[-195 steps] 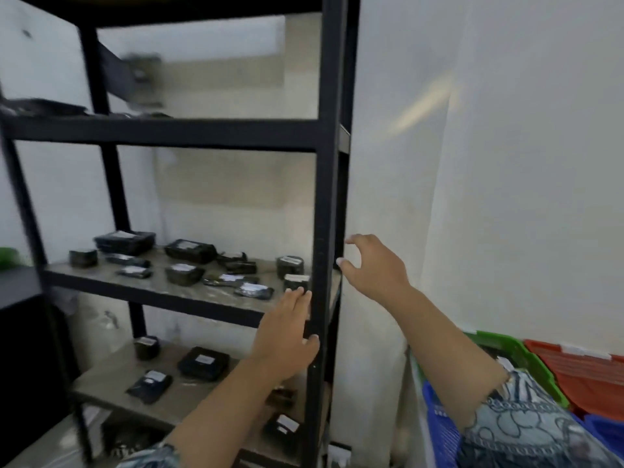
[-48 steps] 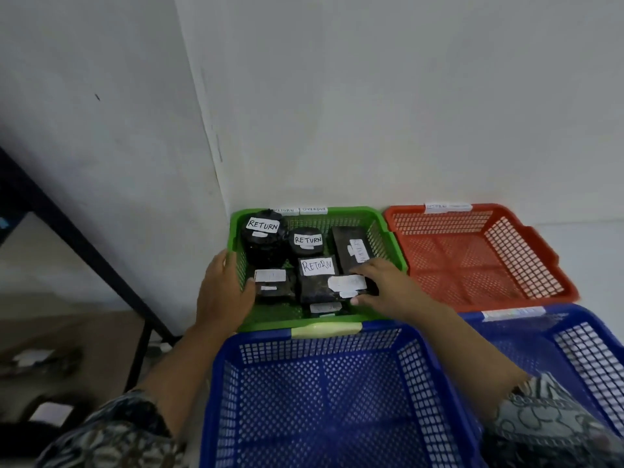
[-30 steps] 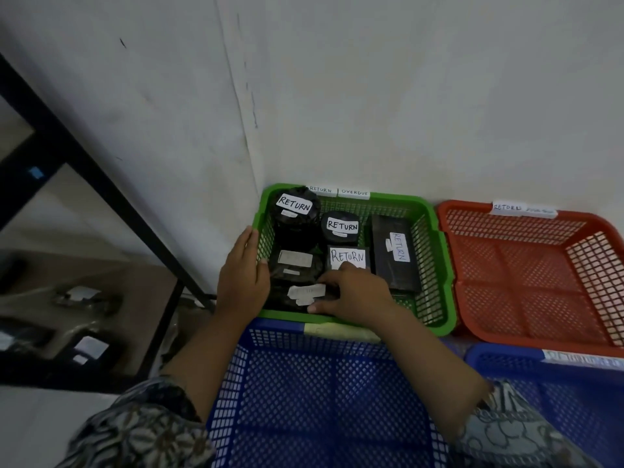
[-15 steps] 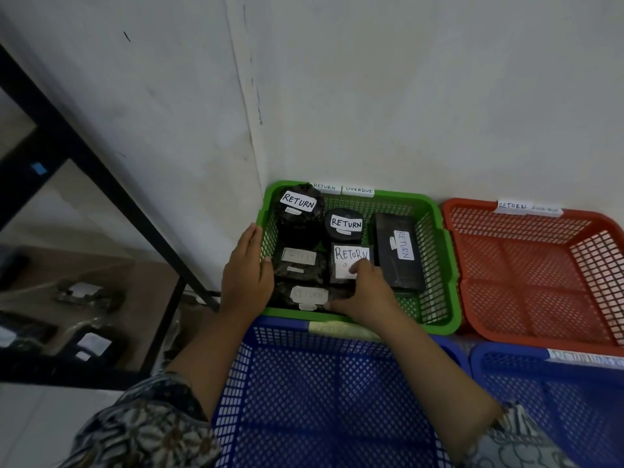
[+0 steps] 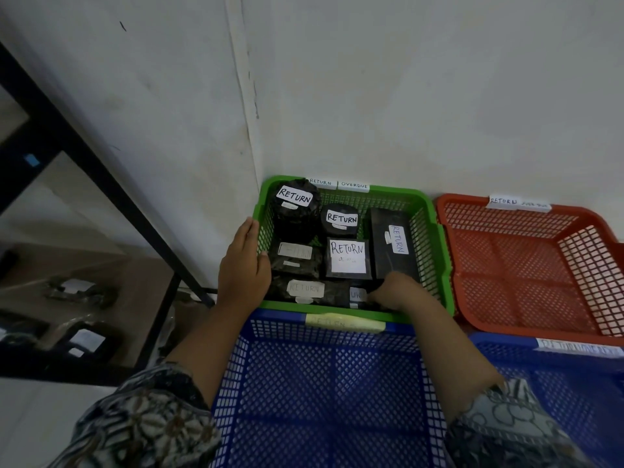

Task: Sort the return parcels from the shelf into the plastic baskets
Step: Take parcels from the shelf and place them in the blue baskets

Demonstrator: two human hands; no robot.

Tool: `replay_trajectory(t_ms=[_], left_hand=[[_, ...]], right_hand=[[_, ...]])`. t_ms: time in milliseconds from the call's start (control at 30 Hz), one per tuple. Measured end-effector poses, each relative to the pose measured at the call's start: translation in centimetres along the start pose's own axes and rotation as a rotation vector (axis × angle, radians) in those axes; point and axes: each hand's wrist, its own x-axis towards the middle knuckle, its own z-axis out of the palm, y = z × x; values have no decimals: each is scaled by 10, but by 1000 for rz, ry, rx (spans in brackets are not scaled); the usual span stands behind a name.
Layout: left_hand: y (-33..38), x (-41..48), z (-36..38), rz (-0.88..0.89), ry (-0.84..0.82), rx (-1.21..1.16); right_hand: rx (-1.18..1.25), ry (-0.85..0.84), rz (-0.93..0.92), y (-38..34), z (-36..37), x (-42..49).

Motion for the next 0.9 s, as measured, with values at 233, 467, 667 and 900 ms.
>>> replay_trajectory(t_ms=[233,467,667,900], left_hand=[[2,-1,-2,-3,-4,9],[1,-1,-2,-12,-23,23],[2,-1,-2,-21,-24,21],[1,-1,-3,-16,-27,22]], right_hand=[[83,50,120,1,6,-3],[-108,156,106,14,-8,-5],[-209,309,44,23,-4,-8],[-304,343,-23,18,-9,-21]])
